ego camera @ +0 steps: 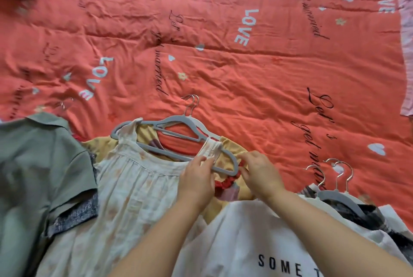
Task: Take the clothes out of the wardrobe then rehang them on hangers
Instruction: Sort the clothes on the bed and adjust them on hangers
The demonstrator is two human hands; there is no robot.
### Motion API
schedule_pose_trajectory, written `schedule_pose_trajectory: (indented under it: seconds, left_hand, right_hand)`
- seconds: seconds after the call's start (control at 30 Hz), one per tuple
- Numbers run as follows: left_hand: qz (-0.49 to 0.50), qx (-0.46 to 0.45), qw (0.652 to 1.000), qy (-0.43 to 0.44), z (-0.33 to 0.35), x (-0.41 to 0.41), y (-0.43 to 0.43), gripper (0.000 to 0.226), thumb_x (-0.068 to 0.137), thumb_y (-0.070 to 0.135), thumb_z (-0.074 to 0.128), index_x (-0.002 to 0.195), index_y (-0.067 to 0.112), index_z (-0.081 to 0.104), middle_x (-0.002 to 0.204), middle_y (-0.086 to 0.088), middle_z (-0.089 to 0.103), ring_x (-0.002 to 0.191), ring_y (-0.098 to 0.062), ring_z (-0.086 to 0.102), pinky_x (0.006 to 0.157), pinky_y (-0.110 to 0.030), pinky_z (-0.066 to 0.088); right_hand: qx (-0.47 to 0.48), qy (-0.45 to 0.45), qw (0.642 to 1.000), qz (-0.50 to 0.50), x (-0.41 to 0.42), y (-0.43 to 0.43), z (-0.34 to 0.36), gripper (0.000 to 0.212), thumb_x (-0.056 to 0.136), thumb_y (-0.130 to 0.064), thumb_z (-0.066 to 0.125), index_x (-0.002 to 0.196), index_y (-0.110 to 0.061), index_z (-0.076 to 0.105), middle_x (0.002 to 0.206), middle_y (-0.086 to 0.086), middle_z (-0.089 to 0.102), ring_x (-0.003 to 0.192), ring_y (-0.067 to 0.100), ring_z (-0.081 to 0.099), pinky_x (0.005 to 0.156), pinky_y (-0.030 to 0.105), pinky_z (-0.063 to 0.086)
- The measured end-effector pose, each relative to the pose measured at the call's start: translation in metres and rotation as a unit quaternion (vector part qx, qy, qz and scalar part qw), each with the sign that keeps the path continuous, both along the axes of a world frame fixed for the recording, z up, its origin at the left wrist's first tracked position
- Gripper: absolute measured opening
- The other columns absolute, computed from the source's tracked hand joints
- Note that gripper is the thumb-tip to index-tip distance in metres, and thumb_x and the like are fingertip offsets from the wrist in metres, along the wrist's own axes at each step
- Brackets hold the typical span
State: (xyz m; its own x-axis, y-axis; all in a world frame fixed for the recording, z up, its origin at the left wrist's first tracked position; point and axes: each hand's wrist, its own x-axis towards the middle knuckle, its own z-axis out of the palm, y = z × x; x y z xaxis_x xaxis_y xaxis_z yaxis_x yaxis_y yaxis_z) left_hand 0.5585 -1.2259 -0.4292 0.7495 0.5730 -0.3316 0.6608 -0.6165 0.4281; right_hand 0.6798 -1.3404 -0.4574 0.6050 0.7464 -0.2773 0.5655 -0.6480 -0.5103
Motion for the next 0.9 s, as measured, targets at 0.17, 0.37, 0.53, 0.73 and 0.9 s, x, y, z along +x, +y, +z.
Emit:
schedule_pose_trajectory:
  seconds: [0.17,0.37,0.53,0.73,0.9]
  left_hand:
    - [-0.008,0.045,0.999,-0.007,-0.027,-0.008,0.069,0.048,0.091,0.021,0.051,0.138,0.017,0.043,0.138,-0.002,0.043,0.126,-0.021,0.04,0.103,-0.033,0.032]
    - [-0.029,0.077,0.997,0.007,-0.054,-0.011,0.126,0.055,0.094,0.027,0.048,0.144,0.016,0.029,0.146,-0.004,0.032,0.134,-0.02,0.028,0.107,-0.031,0.022]
    - [-0.029,0.085,0.996,-0.015,-0.06,-0.016,0.143,0.06,0.094,0.03,0.048,0.146,0.017,0.022,0.151,-0.004,0.022,0.139,-0.019,0.019,0.111,-0.03,0.015]
    - [-0.029,0.127,0.991,-0.015,-0.032,-0.022,0.157,0.078,0.091,0.032,0.053,0.149,0.019,0.002,0.156,-0.002,0.006,0.143,-0.018,0.002,0.115,-0.034,0.002]
    - [-0.043,0.19,0.981,0.009,0.014,-0.029,0.162,0.084,0.091,0.027,0.052,0.149,0.019,-0.007,0.154,-0.001,0.011,0.143,-0.018,0.004,0.115,-0.042,-0.004]
  right_hand:
    - [-0.005,-0.021,0.999,0.025,-0.003,0.085,-0.03,0.039,0.09,-0.022,0.052,0.129,-0.016,0.051,0.126,0.008,0.052,0.115,0.03,0.047,0.096,0.036,0.037]
    - [-0.095,-0.072,0.993,0.016,-0.007,0.159,-0.058,0.08,0.084,-0.045,0.061,0.145,-0.012,0.021,0.141,0.007,0.036,0.128,0.026,0.035,0.104,0.034,0.028]
    - [-0.056,-0.088,0.994,-0.017,-0.012,0.165,-0.065,0.07,0.078,-0.031,0.069,0.136,-0.013,0.034,0.123,0.011,0.045,0.114,0.032,0.044,0.092,0.039,0.038]
    - [0.092,-0.133,0.987,-0.003,-0.023,0.148,-0.037,0.081,0.062,-0.01,0.08,0.134,-0.007,0.045,0.112,0.017,0.052,0.085,0.038,0.06,0.072,0.047,0.052]
    - [0.165,-0.214,0.962,0.032,-0.041,0.135,0.018,0.087,0.052,-0.011,0.087,0.13,-0.004,0.049,0.106,0.016,0.055,0.072,0.034,0.063,0.06,0.046,0.055]
